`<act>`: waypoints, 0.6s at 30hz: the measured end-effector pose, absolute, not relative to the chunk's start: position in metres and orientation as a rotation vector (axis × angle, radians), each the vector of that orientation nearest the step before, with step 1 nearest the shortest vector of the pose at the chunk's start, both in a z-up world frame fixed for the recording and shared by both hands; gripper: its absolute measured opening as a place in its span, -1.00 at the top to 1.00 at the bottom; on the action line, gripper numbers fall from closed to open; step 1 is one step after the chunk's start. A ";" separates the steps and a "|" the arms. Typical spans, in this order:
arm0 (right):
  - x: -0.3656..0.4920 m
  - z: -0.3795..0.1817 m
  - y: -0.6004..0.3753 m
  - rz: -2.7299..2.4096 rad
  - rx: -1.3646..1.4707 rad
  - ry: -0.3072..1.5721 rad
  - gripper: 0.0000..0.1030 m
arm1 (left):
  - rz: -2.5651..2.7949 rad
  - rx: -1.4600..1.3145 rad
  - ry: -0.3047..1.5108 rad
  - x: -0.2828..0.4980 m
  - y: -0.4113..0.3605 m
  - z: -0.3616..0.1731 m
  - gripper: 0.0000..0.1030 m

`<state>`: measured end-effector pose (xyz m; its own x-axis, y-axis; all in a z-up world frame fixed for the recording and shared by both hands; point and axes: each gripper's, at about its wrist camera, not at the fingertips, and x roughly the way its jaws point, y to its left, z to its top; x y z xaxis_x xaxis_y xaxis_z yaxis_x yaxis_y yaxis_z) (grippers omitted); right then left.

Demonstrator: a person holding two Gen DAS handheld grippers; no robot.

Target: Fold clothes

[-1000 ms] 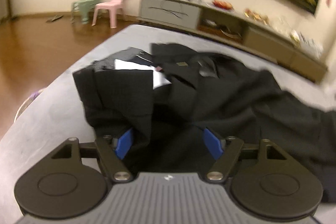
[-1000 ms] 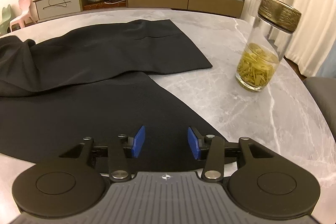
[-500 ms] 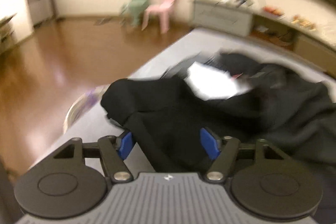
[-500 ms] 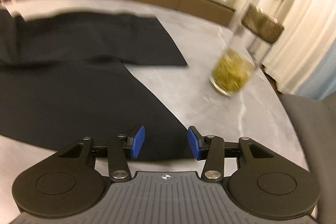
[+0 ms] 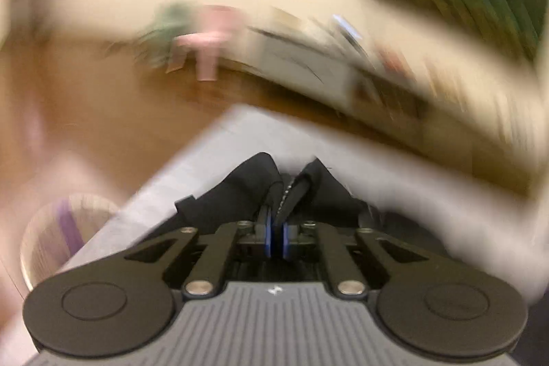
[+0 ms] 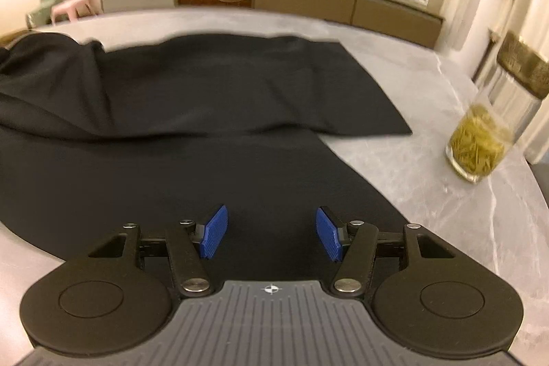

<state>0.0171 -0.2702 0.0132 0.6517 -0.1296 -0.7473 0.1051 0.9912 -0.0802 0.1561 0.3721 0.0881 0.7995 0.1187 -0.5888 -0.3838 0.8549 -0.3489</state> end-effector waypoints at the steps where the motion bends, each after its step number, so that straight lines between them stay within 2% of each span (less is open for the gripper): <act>1: 0.017 0.013 -0.271 -0.132 -0.022 0.851 -0.31 | 0.306 -0.504 0.609 0.154 0.384 0.086 0.39; 2: 0.018 0.012 -0.272 -0.131 -0.014 0.854 -0.36 | 0.326 -0.515 0.637 0.152 0.393 0.084 -0.07; 4: 0.021 0.012 -0.274 -0.136 0.000 0.863 -0.44 | 0.314 -0.477 0.659 0.144 0.393 0.085 -0.45; 5: 0.023 0.011 -0.274 -0.137 0.002 0.868 -0.44 | 0.302 -0.447 0.655 0.138 0.390 0.089 -0.57; 7: 0.025 0.012 -0.272 -0.135 -0.003 0.877 -0.44 | 0.280 -0.374 0.652 0.125 0.379 0.091 -0.66; 11: 0.026 0.015 -0.259 -0.111 -0.055 0.854 -0.45 | 0.225 -0.208 0.675 0.098 0.349 0.091 -0.66; 15: 0.036 0.014 -0.229 0.042 -0.064 0.855 -0.45 | 0.194 -0.120 0.751 0.109 0.329 0.072 -0.66; 18: 0.044 0.013 -0.207 0.157 -0.071 0.854 -0.45 | 0.169 -0.056 0.807 0.118 0.321 0.055 -0.59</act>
